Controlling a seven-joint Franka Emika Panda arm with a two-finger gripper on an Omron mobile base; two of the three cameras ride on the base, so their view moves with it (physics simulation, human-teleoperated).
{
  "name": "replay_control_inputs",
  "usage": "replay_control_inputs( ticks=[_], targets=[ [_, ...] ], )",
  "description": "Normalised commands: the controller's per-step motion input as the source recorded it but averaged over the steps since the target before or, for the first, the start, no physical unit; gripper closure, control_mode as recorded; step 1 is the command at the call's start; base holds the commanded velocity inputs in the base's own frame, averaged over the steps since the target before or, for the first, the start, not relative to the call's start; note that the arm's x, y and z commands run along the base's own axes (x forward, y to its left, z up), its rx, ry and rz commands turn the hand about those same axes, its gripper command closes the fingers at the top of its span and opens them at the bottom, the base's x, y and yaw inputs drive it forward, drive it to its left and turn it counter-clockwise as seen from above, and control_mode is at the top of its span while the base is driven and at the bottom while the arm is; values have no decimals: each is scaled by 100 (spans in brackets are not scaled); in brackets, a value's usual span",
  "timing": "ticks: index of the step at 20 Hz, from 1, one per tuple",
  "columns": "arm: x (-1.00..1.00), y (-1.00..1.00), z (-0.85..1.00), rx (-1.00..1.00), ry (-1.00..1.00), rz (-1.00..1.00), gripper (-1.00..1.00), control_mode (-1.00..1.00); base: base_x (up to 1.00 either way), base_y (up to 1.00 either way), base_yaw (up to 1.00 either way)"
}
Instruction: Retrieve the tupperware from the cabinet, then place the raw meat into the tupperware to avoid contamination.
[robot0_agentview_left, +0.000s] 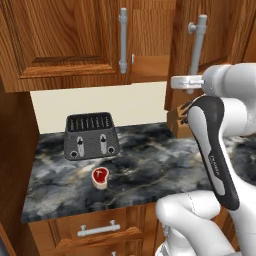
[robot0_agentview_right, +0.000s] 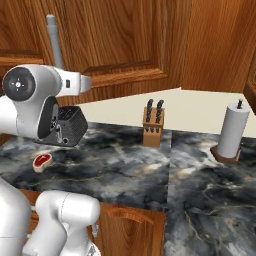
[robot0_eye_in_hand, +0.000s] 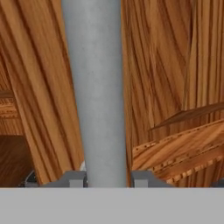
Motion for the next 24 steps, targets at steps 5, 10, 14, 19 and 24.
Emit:
replay_control_inputs(
  ticks=[5,10,14,19,24],
  targets=[
    [-39,-51,-2,0,6,0,100,-100,0,0,0],
    [-81,-88,0,0,0,0,100,-100,0,0,0],
    [-64,-68,-6,0,0,0,100,-100,0,0,0],
    [-28,-15,-4,0,3,-2,100,-100,0,0,0],
    [-6,0,0,0,0,0,-100,-100,0,0,0]
  ],
)
